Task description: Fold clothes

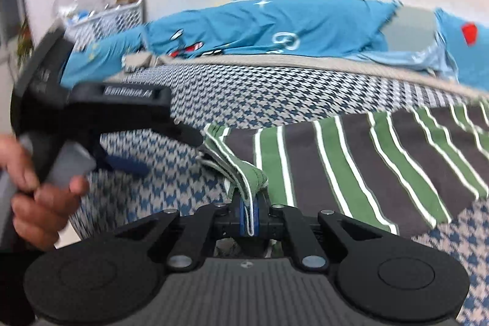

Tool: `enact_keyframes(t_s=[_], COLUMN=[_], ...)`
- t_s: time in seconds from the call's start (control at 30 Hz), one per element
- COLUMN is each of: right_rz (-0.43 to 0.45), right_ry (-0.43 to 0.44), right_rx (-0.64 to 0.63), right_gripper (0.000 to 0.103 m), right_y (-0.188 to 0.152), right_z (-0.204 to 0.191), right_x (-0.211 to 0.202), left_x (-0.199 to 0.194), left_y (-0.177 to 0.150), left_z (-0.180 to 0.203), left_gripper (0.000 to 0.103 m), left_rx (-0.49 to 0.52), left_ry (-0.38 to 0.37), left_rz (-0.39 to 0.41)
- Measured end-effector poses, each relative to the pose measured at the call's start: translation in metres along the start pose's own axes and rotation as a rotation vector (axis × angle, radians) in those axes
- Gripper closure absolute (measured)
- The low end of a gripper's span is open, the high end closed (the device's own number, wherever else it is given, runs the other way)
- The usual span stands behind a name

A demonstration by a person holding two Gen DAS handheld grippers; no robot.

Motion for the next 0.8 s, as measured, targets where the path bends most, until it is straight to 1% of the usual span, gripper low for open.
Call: enact_keyframes(t_s=[0.1, 0.3, 0.47, 0.6, 0.8], right_rz=[-0.005, -0.005, -0.008, -0.004, -0.003], right_ry=[-0.001, -0.001, -0.009, -0.011, -0.011], right_rx=[0.053, 0.042, 0.055, 0.059, 0.05], right_gripper=[0.096, 0.096, 0.096, 0.096, 0.096], right_y=[0.001, 0.001, 0.001, 0.0, -0.001], right_z=[0.004, 0.003, 0.008, 0.01, 0.011], right_x=[-0.003, -0.003, 0.0, -0.003, -0.004], left_x=[0.004, 0.008, 0.017, 0.025, 0.038], left_y=[-0.003, -0.009, -0.008, -0.013, -0.007], left_z=[0.008, 0.024, 0.035, 0.046, 0.045], left_gripper=[0.0, 0.0, 0.0, 0.0, 0.0], left_rx=[0.003, 0.01, -0.036, -0.016, -0.068], left_ry=[-0.032, -0.102, -0.139, -0.136, -0.133], left_rz=[-0.013, -0.031, -0.053, -0.06, -0.034])
Point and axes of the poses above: each gripper's, at about its wrist camera, not at the fingertips, and x roughly the way its jaws point, z to its right, y to its top, the point moved 7 cm from there along x, roughly the way its jaws point, and after that the axes turned 4 degrees about z, right-handed, at the moved point
